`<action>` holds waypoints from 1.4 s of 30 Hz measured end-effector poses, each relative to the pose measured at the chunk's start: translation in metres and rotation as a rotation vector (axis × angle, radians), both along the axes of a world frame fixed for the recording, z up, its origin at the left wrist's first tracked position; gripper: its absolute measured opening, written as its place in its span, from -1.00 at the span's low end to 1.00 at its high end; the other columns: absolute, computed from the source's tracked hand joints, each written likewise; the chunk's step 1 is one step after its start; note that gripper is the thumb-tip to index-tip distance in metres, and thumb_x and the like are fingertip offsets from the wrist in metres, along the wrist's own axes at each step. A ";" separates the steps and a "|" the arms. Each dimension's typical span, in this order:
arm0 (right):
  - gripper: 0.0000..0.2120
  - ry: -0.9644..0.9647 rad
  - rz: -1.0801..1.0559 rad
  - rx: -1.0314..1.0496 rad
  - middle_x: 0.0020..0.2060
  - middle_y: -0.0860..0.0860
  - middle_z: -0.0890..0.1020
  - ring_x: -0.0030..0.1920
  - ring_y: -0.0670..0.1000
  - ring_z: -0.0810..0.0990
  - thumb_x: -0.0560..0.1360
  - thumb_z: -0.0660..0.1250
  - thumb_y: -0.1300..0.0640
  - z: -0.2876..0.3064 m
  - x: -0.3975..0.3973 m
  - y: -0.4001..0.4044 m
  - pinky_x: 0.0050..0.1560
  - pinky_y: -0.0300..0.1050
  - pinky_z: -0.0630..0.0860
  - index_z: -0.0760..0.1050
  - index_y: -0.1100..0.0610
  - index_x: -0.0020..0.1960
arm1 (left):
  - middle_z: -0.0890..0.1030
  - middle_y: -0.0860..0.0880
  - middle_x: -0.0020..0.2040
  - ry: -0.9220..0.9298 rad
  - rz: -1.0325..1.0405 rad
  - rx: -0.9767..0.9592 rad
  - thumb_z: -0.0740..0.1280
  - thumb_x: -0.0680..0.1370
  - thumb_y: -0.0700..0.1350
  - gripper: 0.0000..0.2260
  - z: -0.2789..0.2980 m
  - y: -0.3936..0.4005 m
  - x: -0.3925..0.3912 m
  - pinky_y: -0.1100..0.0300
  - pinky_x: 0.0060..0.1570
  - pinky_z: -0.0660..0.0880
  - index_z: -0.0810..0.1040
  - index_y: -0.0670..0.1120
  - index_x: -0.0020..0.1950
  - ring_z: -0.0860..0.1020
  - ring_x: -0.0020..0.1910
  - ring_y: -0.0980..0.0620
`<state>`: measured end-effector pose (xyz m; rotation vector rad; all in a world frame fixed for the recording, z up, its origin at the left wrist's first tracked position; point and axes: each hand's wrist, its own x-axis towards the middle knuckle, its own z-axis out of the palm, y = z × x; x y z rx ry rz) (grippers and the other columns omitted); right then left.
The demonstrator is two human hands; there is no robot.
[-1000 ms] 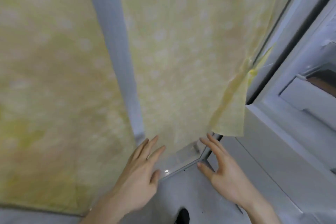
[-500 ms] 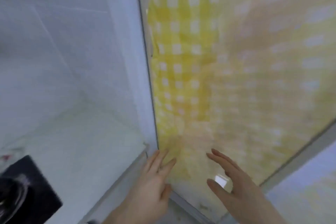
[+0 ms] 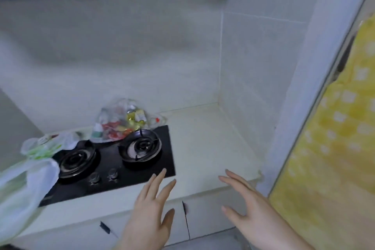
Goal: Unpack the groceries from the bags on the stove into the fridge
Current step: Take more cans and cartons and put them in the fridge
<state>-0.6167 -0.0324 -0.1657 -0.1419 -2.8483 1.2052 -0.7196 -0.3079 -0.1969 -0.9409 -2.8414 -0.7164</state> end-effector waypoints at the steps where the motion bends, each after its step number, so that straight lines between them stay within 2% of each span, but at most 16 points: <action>1: -0.47 0.011 0.036 -0.002 0.44 -0.62 0.05 0.41 -0.60 0.08 0.58 0.39 -0.11 0.002 -0.014 -0.011 0.46 -0.49 0.09 0.21 -0.47 0.38 | 0.05 0.22 0.66 0.012 0.048 0.008 0.34 0.48 0.05 -0.39 -0.001 -0.019 -0.003 -0.02 0.44 0.32 0.35 0.19 0.55 0.14 0.62 0.02; 3: -0.47 0.026 0.100 0.005 0.45 -0.59 0.06 0.43 -0.57 0.08 0.57 0.41 -0.10 0.006 -0.041 -0.035 0.46 -0.50 0.06 0.22 -0.47 0.37 | 0.15 0.14 0.66 0.014 0.127 0.023 0.39 0.44 0.02 -0.36 -0.003 -0.058 -0.011 -0.09 0.36 0.43 0.37 0.18 0.53 0.24 0.59 -0.05; 6: -0.46 0.041 0.194 0.038 0.46 -0.57 0.05 0.35 -0.66 0.03 0.57 0.40 -0.09 0.015 -0.081 -0.075 0.29 -0.67 -0.04 0.18 -0.48 0.37 | 0.24 0.06 0.64 0.028 0.220 0.015 0.35 0.43 0.04 -0.37 -0.002 -0.112 -0.024 -0.12 0.25 0.54 0.38 0.16 0.51 0.27 0.55 -0.08; 9: -0.45 0.019 0.284 0.059 0.45 -0.58 0.04 0.29 -0.72 0.00 0.59 0.37 -0.10 0.017 -0.115 -0.112 0.21 -0.72 -0.03 0.17 -0.47 0.40 | 0.25 0.06 0.63 0.033 0.319 -0.014 0.35 0.43 0.06 -0.39 -0.003 -0.158 -0.036 -0.12 0.25 0.53 0.41 0.15 0.50 0.32 0.54 -0.13; 12: -0.45 0.018 0.351 0.045 0.48 -0.58 0.05 0.34 -0.66 0.06 0.59 0.37 -0.13 0.013 -0.145 -0.148 0.30 -0.63 0.04 0.22 -0.43 0.47 | 0.27 0.03 0.62 0.038 0.378 -0.011 0.42 0.39 0.01 -0.36 -0.004 -0.190 -0.043 -0.12 0.28 0.50 0.43 0.13 0.49 0.35 0.53 -0.16; 16: -0.44 0.010 0.426 0.025 0.48 -0.59 0.06 0.42 -0.53 0.17 0.56 0.38 -0.15 0.008 -0.182 -0.194 0.51 -0.33 0.19 0.25 -0.44 0.46 | 0.22 0.07 0.64 0.036 0.465 -0.005 0.37 0.42 0.04 -0.38 -0.007 -0.229 -0.049 -0.09 0.30 0.48 0.41 0.17 0.50 0.32 0.55 -0.13; 22: -0.47 -0.031 0.567 0.038 0.41 -0.64 0.06 0.31 -0.65 0.11 0.55 0.40 -0.15 0.011 -0.239 -0.237 0.39 -0.49 0.14 0.23 -0.52 0.36 | 0.18 0.17 0.64 -0.006 0.636 -0.040 0.34 0.38 0.12 -0.36 -0.016 -0.278 -0.066 -0.12 0.24 0.54 0.42 0.22 0.49 0.39 0.52 -0.14; 26: -0.46 -0.060 0.640 0.051 0.41 -0.64 0.04 0.29 -0.65 0.07 0.57 0.37 -0.18 0.010 -0.286 -0.252 0.46 -0.37 0.14 0.23 -0.46 0.45 | 0.25 0.10 0.62 -0.031 0.745 -0.047 0.38 0.38 0.08 -0.38 -0.016 -0.291 -0.082 -0.15 0.33 0.47 0.47 0.18 0.47 0.37 0.54 -0.17; 29: -0.44 -0.066 0.699 0.029 0.44 -0.61 0.05 0.29 -0.63 0.06 0.58 0.37 -0.18 0.010 -0.324 -0.266 0.47 -0.33 0.14 0.24 -0.40 0.50 | 0.31 0.05 0.60 -0.039 0.801 -0.049 0.41 0.37 0.05 -0.40 -0.011 -0.295 -0.101 -0.15 0.31 0.49 0.52 0.13 0.43 0.42 0.50 -0.21; 32: -0.43 -0.073 0.762 0.040 0.47 -0.57 0.03 0.33 -0.59 0.09 0.58 0.35 -0.19 0.009 -0.354 -0.280 0.46 -0.31 0.15 0.21 -0.38 0.53 | 0.19 0.15 0.63 -0.034 0.856 -0.014 0.36 0.43 0.08 -0.40 -0.003 -0.297 -0.120 -0.08 0.45 0.36 0.44 0.18 0.49 0.27 0.59 -0.10; 36: -0.39 -0.084 0.860 0.074 0.54 -0.49 0.00 0.54 -0.35 0.08 0.59 0.34 -0.20 0.005 -0.391 -0.305 0.50 -0.27 0.13 0.16 -0.36 0.56 | -0.01 0.27 0.64 -0.083 0.921 0.048 0.29 0.52 0.10 -0.41 0.006 -0.299 -0.140 0.07 0.57 0.15 0.27 0.26 0.56 0.01 0.65 0.10; 42: -0.36 -0.096 0.937 0.108 0.55 -0.46 -0.02 0.59 -0.28 0.03 0.58 0.34 -0.20 0.004 -0.436 -0.340 0.56 -0.20 0.12 0.14 -0.32 0.58 | -0.11 0.32 0.61 -0.121 0.981 0.013 0.30 0.58 0.10 -0.43 0.005 -0.327 -0.164 0.11 0.58 0.13 0.22 0.26 0.57 -0.06 0.65 0.11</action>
